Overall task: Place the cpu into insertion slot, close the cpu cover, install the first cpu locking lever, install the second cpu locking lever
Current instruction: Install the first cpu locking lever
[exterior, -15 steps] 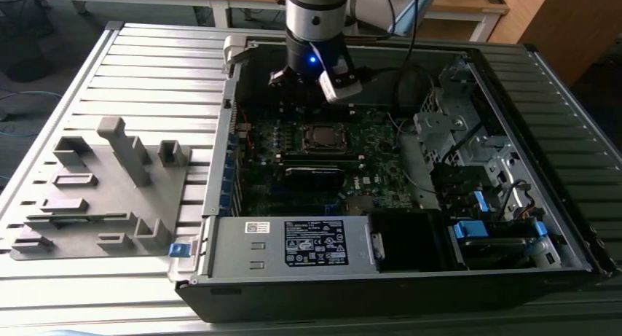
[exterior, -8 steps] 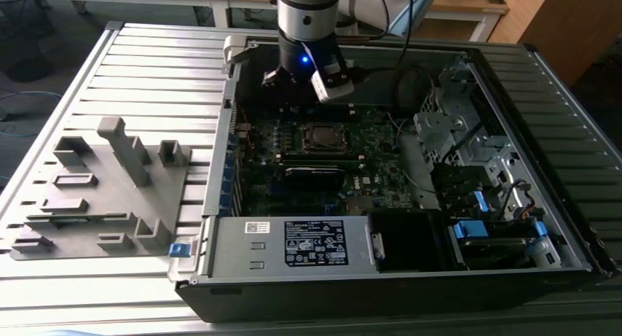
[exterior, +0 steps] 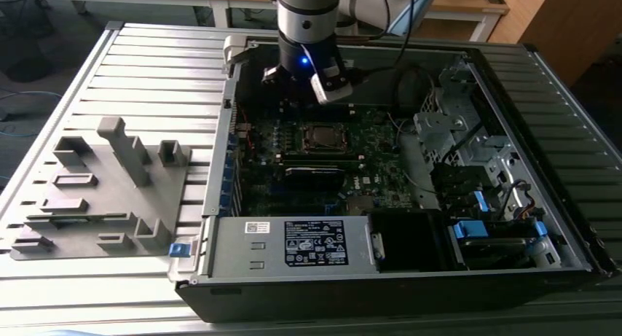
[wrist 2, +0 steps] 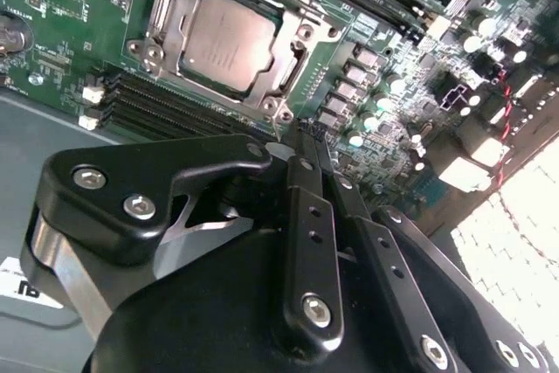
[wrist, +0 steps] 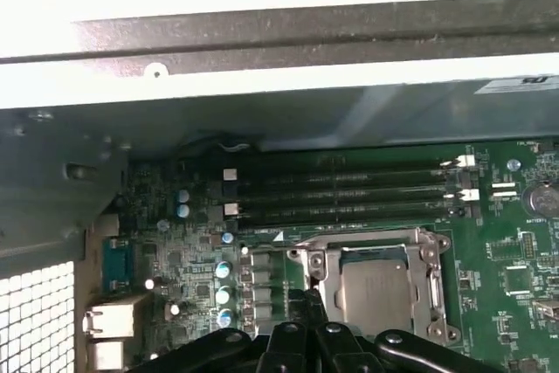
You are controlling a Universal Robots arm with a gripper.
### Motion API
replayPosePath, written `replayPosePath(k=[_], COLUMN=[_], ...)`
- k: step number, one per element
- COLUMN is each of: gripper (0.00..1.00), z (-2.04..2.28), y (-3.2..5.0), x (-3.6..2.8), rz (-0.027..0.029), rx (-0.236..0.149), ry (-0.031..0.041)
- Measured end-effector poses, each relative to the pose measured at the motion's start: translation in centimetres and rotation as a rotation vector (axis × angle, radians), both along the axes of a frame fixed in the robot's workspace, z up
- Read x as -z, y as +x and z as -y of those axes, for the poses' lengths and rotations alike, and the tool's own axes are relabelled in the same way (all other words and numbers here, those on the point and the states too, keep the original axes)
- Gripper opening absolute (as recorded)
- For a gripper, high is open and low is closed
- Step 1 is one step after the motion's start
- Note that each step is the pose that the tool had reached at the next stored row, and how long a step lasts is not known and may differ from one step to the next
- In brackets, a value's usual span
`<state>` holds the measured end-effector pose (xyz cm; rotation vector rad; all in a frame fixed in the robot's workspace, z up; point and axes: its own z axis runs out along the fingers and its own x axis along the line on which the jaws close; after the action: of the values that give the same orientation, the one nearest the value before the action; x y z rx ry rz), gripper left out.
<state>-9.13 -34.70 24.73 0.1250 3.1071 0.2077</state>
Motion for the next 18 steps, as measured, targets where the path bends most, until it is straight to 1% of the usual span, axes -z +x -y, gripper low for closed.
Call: replayPosePath(k=[5, 18], gripper=[0.11, 0.11], z=[0.0, 0.0], y=[-0.83, -0.92], x=[0.01, 0.01], rz=[0.0023, 0.0023], rx=[0.0, 0.0], ry=[0.0007, 0.0007])
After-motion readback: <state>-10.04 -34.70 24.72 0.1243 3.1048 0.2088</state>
